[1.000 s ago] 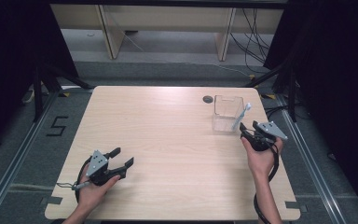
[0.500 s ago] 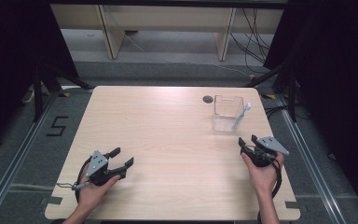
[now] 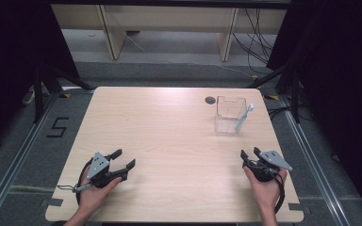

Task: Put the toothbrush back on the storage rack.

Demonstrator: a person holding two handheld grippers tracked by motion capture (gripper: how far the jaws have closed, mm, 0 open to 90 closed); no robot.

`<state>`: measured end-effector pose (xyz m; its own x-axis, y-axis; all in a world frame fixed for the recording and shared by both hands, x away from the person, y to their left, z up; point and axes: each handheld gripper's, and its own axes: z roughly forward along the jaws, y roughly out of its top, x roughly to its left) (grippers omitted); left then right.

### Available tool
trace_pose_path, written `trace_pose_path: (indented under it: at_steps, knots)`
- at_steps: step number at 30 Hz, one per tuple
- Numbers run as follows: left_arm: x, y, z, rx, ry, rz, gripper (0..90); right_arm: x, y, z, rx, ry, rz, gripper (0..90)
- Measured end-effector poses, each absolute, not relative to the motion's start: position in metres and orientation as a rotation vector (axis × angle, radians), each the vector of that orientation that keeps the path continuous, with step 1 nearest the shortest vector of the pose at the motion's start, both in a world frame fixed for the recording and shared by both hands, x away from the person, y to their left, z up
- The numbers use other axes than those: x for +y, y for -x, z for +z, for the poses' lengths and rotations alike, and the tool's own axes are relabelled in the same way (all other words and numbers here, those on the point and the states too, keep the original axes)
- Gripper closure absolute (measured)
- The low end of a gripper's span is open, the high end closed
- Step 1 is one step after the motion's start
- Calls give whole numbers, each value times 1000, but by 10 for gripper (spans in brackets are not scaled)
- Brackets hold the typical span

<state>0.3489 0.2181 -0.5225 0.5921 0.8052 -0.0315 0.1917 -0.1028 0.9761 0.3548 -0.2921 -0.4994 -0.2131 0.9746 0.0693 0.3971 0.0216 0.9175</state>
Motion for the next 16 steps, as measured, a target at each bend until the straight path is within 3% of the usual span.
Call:
trace_pose_path:
  at_steps: [16]
  knots:
    - [219,-348,-523,838,-1623,645,296,-292,-354,-504,1697,-1381,1164,451]
